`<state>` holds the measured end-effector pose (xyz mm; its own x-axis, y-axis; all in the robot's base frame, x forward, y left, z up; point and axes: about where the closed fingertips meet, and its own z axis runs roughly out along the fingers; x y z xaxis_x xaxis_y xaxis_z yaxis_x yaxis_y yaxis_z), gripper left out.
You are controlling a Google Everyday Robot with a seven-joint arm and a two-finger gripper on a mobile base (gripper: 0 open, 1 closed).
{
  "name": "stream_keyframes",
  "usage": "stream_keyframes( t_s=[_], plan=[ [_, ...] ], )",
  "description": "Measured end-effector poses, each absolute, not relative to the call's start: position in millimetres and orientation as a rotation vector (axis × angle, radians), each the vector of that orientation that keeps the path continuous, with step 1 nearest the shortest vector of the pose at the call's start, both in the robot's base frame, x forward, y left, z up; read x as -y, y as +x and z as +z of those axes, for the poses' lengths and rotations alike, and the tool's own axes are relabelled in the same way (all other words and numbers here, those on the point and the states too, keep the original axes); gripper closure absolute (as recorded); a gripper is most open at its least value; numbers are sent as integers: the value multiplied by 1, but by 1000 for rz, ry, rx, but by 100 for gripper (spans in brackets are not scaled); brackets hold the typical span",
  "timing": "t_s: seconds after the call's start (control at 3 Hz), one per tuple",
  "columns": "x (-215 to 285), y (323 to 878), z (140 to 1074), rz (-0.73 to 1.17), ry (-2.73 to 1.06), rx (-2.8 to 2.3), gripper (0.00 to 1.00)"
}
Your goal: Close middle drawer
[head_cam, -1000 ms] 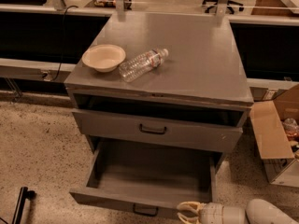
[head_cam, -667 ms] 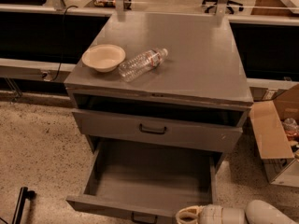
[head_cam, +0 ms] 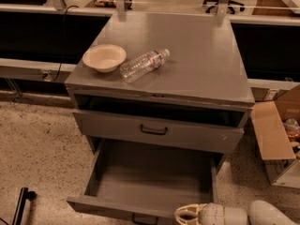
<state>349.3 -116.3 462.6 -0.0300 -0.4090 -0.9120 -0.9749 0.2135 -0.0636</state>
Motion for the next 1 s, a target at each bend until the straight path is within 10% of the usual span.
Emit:
stream_keyframes(
  t_s=[0.33, 0.67, 1.0],
  plan=[
    [106, 349, 508, 823, -1309, -1378, 36],
    [101, 338, 543, 786, -1344, -1274, 37],
    [92, 311, 531, 815, -1408, -1333, 62]
  ],
)
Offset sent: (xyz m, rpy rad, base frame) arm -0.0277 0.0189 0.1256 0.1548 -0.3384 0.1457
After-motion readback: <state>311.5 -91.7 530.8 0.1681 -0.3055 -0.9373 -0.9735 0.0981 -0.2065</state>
